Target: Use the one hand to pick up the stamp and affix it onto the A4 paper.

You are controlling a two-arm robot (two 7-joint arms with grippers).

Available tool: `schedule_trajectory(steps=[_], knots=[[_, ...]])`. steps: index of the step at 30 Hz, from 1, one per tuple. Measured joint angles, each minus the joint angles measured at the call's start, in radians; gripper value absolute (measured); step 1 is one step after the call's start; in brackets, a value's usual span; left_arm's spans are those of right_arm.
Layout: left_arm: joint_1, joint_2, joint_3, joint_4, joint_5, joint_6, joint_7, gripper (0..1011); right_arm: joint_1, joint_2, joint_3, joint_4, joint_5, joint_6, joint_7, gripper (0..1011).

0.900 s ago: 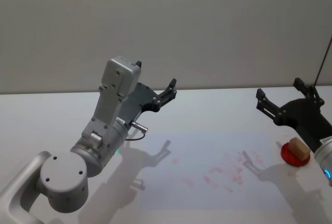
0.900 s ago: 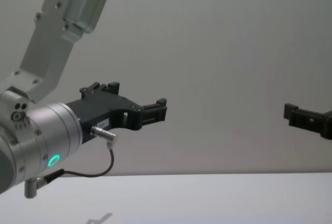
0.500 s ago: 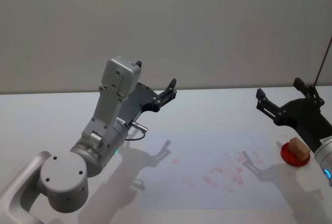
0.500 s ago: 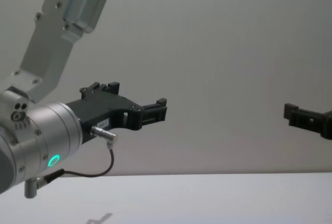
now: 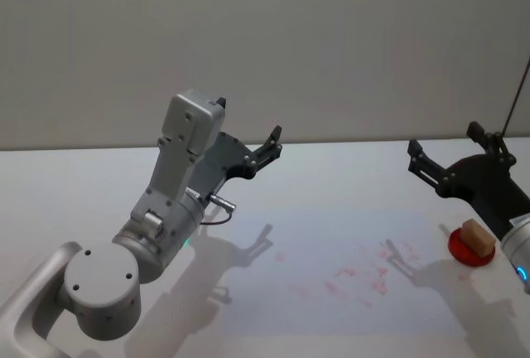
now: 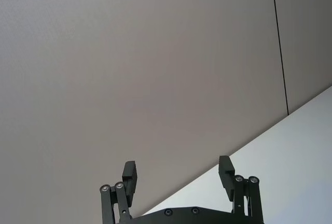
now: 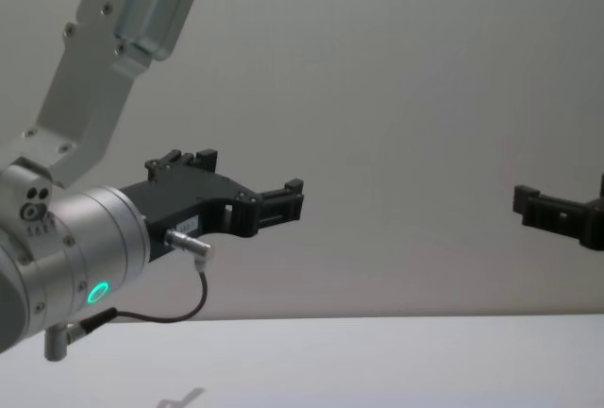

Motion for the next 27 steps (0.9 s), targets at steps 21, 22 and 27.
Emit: schedule_trajectory(steps=[21,22,27], knots=[[0.000,0.000,0.000,0.000,0.000,0.000,0.000,1001,-0.001,0.070,0.050,0.066,0.023,0.020,0.128,1001],[0.000,0.000,0.000,0.000,0.000,0.000,0.000,1001,-0.006,0.078,0.055,0.070,0.024,0.021,0.137,1001],[0.000,0.000,0.000,0.000,0.000,0.000,0.000,1001,-0.018,0.098,0.065,0.080,0.024,0.021,0.157,1001]])
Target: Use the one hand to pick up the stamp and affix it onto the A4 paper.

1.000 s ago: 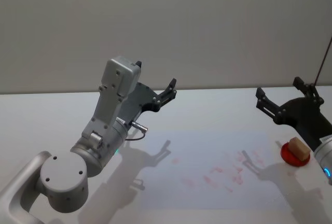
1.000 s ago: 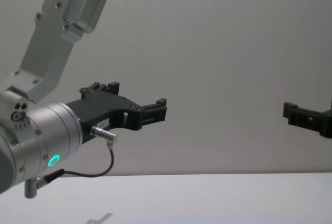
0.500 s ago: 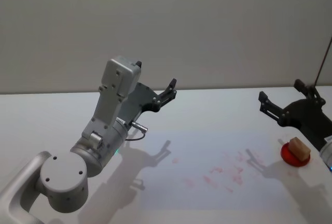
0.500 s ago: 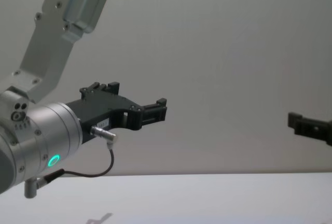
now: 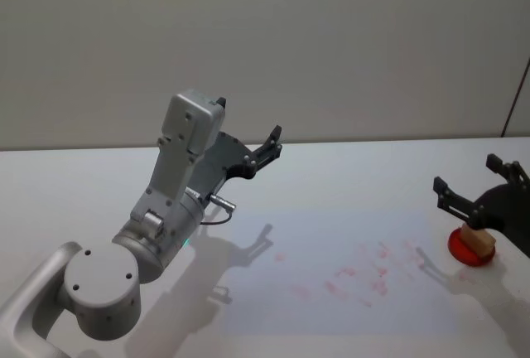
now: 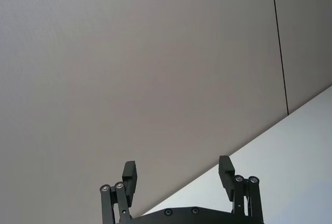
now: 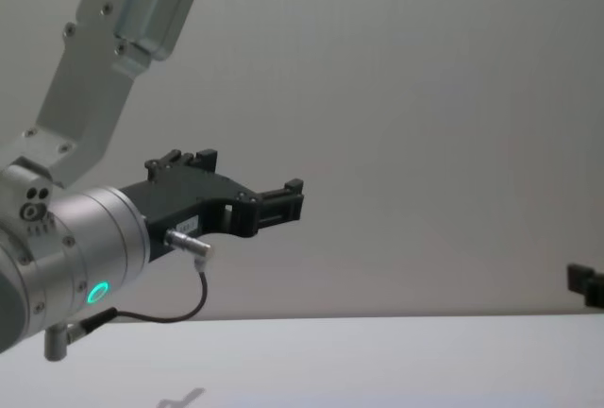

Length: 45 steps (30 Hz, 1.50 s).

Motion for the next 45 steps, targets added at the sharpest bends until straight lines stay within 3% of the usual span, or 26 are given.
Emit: schedule_trajectory(steps=[16,45], knots=[[0.000,0.000,0.000,0.000,0.000,0.000,0.000,1001,-0.017,0.036,0.021,0.038,-0.016,0.015,0.026,1001],[0.000,0.000,0.000,0.000,0.000,0.000,0.000,1001,-0.009,0.047,0.026,0.101,-0.055,0.075,0.036,1001]])
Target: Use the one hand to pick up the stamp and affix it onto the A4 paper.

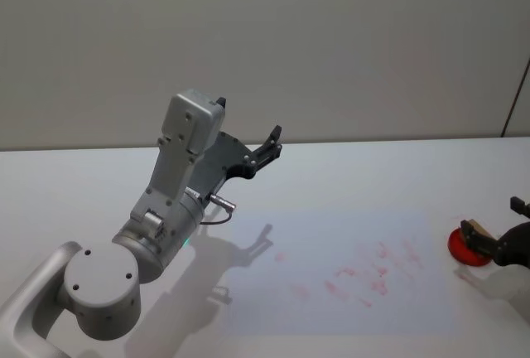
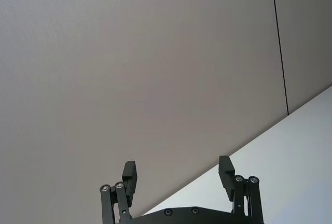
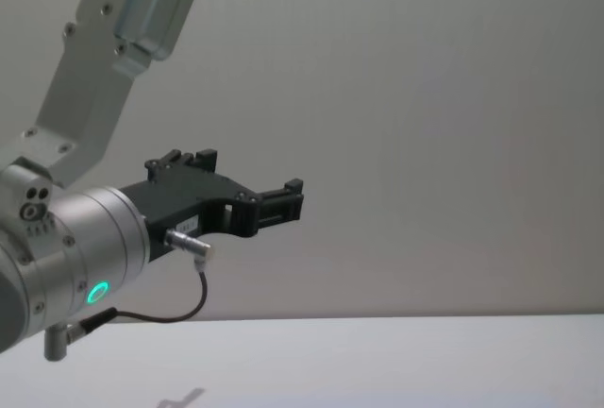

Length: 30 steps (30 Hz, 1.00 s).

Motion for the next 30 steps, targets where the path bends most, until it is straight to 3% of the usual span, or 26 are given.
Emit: schedule_trajectory(steps=[30], knots=[[0.000,0.000,0.000,0.000,0.000,0.000,0.000,1001,0.034,-0.029,-0.021,0.051,-0.037,0.044,-0.014,1001]])
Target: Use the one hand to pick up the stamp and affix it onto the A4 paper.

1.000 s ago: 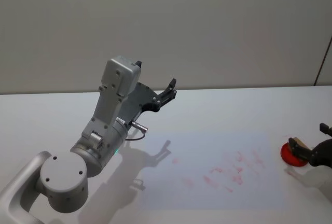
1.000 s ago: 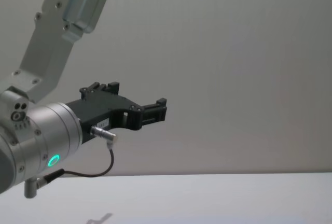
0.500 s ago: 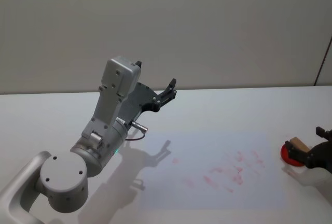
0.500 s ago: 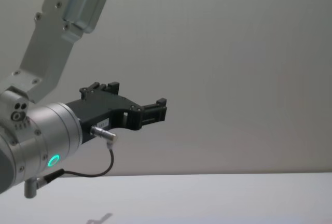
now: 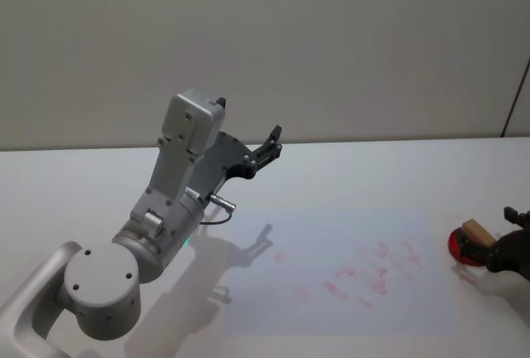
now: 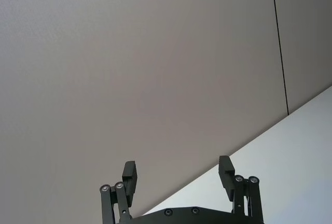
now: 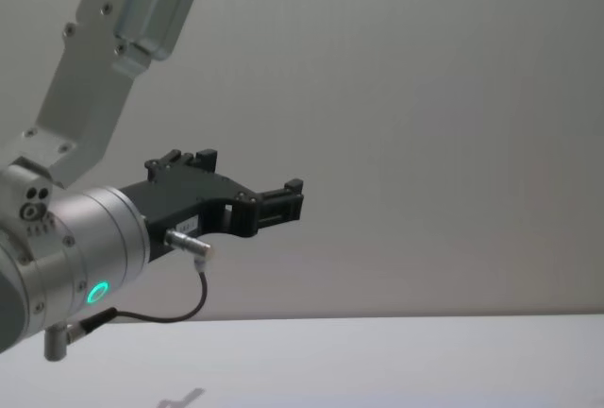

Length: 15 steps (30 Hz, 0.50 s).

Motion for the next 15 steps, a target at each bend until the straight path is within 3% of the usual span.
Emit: schedule_trajectory(steps=[15], knots=[[0.000,0.000,0.000,0.000,0.000,0.000,0.000,1001,0.000,-0.005,-0.008,0.010,-0.027,0.006,0.004,1001]])
